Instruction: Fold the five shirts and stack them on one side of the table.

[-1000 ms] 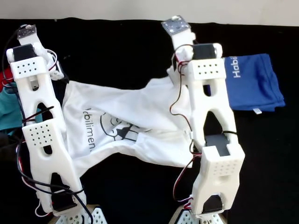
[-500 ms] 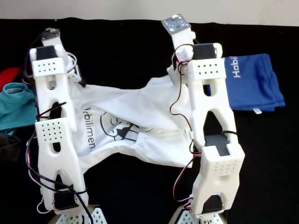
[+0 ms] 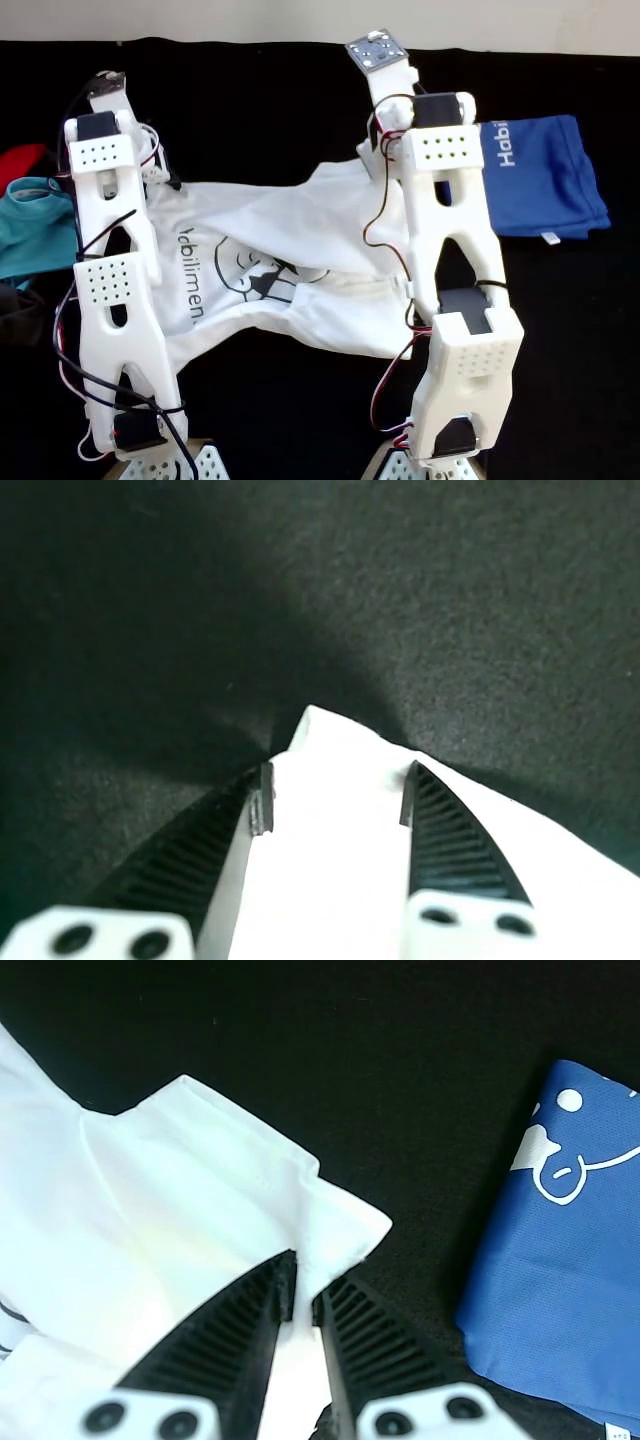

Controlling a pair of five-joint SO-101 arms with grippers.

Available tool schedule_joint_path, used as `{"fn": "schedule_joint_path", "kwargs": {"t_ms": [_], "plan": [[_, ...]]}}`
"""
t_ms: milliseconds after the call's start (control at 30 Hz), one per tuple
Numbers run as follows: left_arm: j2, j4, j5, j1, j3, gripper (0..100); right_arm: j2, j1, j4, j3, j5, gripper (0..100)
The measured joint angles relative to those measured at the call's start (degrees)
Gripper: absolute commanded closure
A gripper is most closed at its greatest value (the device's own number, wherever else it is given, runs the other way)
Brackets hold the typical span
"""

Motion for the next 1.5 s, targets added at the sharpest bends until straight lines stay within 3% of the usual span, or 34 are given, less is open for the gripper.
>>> {"fn": "schedule_joint_path", "kwargs": {"t_ms": [100, 367, 567, 700, 867, 1233, 1500], "plan": [[0.0, 0.0, -0.88, 0.18, 0.0, 100, 0.0, 0.0, 0.0, 0.0, 0.0, 99.3], [0.09, 2.2, -1.14, 2.81, -1.14, 99, 0.0, 0.0, 3.6, -0.09, 0.0, 99.3], [-0.53, 13.27, -1.14, 3.78, -10.55, 99, -3.25, 0.0, 6.07, -1.05, 0.0, 99.3], [-6.86, 15.65, -1.14, 3.52, -14.33, 99, -8.97, -0.09, 6.07, -1.14, -0.26, 99.3], [-18.99, 16.35, -1.14, 1.14, -9.23, 99, -13.89, -0.79, 5.54, -1.14, -0.35, 99.3], [-61.63, 16.62, -1.14, -1.14, 20.92, 99, -28.04, 0.26, -1.58, -1.14, -0.35, 99.3], [-83.96, 16.62, -1.14, -1.41, 26.55, 99, -42.29, 3.96, -1.58, -1.14, -0.35, 99.3]]}}
